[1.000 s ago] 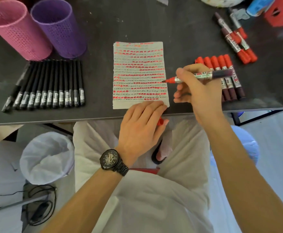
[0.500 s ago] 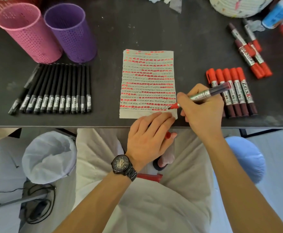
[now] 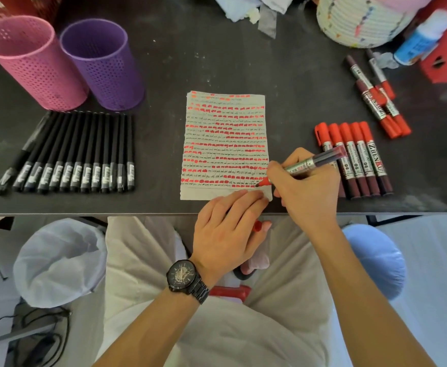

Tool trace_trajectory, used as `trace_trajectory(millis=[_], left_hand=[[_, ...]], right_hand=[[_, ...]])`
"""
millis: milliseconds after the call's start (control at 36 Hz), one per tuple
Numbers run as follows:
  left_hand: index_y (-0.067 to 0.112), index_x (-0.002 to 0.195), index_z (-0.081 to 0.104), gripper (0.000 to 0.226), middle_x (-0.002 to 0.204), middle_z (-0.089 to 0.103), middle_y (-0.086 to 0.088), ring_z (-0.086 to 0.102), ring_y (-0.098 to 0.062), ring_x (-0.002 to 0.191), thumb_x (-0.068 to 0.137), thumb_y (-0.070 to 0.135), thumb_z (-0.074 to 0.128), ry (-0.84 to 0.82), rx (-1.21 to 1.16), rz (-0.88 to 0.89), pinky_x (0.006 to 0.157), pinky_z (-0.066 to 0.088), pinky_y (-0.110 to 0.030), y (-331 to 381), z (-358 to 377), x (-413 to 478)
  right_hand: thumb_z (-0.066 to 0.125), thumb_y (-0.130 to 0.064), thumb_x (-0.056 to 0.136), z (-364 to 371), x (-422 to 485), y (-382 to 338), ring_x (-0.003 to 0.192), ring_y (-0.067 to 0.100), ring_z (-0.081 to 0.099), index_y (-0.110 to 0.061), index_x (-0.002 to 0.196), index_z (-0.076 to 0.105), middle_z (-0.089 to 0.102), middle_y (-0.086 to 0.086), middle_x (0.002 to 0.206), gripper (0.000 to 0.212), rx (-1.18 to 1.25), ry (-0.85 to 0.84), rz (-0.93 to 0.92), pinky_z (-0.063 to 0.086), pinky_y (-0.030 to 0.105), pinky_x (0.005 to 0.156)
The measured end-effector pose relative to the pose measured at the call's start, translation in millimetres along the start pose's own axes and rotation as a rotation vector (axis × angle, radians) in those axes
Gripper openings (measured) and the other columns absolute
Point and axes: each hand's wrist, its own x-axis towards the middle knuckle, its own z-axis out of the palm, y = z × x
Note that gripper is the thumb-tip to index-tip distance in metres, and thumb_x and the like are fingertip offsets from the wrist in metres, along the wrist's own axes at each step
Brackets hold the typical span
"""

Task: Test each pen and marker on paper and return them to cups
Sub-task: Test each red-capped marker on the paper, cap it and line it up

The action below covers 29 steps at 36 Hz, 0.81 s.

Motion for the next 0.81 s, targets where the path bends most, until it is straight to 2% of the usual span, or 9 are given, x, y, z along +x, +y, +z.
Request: trace_trajectory(millis=[83,222,806], left_hand=[[0.019,0.120,0.068,0.031,0.127,0.070,0.003,0.055,-0.016,0.122,0.098,0.039,0.060,-0.007,0.000,0.001,0.114,0.024,-0.024,0.4,0.0,0.2],[0.019,0.117,0.074,0.031,0.127,0.070,0.004,0.057,-0.016,0.121,0.098,0.039,0.060,-0.021,-0.008,-0.011,0.107,0.033,-0.028,1.2,-1.8,0.7],[0.018,0.118,0.073,0.031,0.127,0.069,0.003,0.057,-0.016,0.121,0.099,0.037,0.058,-0.025,-0.026,-0.017,0.109,0.031,-0.027,2.5,-3.9,1.7]], right_hand=[[0.069,-0.035,0.078,0.2,0.7,0.5,0.046,0.021,0.059,-0.021,0.064,0.055,0.063,0.000,0.052,0.024,-0.017,-0.002,-0.001,0.051,0.040,0.046],[0.068,-0.032,0.077,-0.4,0.8,-0.3,0.047,0.029,0.057,-0.015,0.063,0.054,0.061,0.006,0.052,0.026,0.003,-0.008,-0.005,0.049,0.040,0.044],[0.067,-0.027,0.080,-2.3,0.7,-2.3,0.048,0.033,0.056,-0.012,0.062,0.054,0.059,0.009,0.052,0.026,0.004,-0.009,-0.019,0.047,0.045,0.045]])
